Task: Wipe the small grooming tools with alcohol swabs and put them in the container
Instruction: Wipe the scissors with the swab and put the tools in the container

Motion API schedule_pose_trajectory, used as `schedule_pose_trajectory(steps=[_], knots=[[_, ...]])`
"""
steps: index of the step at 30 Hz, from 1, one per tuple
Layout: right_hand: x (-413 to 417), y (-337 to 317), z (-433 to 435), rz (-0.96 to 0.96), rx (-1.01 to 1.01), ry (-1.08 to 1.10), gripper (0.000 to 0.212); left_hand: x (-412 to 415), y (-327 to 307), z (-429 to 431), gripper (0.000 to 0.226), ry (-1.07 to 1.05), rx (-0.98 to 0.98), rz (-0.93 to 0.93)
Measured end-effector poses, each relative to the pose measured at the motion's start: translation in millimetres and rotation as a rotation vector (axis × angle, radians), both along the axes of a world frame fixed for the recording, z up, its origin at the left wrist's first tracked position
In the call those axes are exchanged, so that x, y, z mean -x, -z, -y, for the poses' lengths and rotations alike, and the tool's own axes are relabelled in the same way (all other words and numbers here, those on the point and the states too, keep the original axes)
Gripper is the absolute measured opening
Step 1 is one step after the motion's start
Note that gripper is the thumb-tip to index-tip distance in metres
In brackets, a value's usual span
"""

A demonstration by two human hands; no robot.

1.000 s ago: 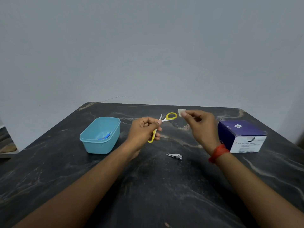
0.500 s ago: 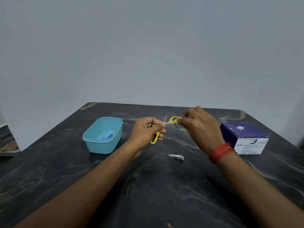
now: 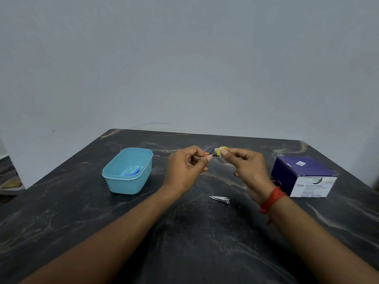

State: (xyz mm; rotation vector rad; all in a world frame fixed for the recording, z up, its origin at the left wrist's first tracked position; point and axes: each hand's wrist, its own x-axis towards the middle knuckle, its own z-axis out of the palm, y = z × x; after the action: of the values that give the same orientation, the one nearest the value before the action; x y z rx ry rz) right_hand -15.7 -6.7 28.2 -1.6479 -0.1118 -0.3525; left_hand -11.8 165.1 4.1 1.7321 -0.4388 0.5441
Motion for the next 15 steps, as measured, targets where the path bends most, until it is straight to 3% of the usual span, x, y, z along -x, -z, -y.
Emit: schedule_pose_trajectory(steps=[4, 7, 15], knots=[[3.3, -6.0, -1.2, -0.266, -0.394, -0.153, 0.009, 1.6, -2.5, 0.4, 0.007, -0.103, -0.207, 0.282], [-1.5, -6.3, -1.8, -0.358, -0.584, -0.246, 0.009, -2.6, -0.9, -2.7, 0.011, -0.175, -0.394, 0.471], [-5.0, -9.3, 2.1, -0.404, -0.680, -0.210, 0.012, -11.3, -3.3, -10.3, 0.015, -0.244, -0.626, 0.711]])
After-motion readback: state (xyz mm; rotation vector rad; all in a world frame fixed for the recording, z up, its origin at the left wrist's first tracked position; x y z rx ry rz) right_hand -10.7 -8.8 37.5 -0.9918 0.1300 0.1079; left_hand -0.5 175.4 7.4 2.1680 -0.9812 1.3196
